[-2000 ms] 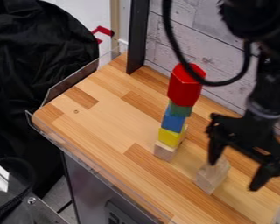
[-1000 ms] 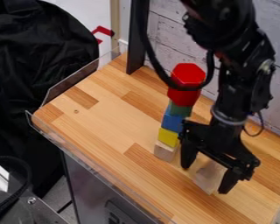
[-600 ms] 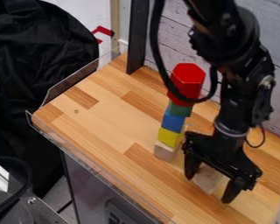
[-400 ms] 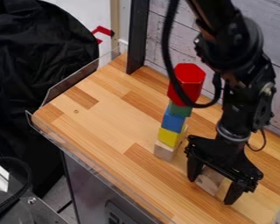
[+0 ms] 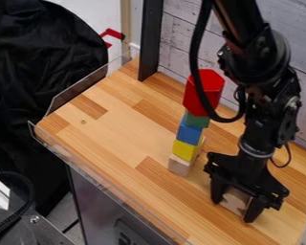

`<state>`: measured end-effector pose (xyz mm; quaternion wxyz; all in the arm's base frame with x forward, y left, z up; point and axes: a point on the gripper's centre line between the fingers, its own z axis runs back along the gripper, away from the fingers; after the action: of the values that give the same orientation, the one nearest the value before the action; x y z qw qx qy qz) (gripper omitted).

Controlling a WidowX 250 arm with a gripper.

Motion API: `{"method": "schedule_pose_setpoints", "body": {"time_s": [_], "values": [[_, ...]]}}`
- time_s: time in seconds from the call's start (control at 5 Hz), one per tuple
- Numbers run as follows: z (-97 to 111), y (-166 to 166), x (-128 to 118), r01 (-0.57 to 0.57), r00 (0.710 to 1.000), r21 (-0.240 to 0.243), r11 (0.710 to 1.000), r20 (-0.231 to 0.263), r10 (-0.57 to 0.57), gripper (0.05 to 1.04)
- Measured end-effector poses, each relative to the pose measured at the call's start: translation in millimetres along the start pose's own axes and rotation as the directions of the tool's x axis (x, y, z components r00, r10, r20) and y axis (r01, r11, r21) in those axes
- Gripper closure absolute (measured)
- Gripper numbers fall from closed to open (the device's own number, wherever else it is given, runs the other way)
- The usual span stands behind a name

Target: Put the block on top of the tower

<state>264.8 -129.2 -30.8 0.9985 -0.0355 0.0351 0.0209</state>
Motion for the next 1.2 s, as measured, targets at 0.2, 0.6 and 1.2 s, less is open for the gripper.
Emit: {"method": "schedule_pose_setpoints", "body": {"time_s": [0.2,0.6,1.2], "values": [[7.9,1.8,-4.5,0.000,1.000,0.008,1.000,-0.003,0.000,0.462],[85.5,-8.9,-10.4,0.031,0.997,-0.063,0.998,0.073,-0.026,0.462],[179.7,13.8,-27.9,-0.021,0.977,-0.180,0.983,0.204,0.058,0.462]]}}
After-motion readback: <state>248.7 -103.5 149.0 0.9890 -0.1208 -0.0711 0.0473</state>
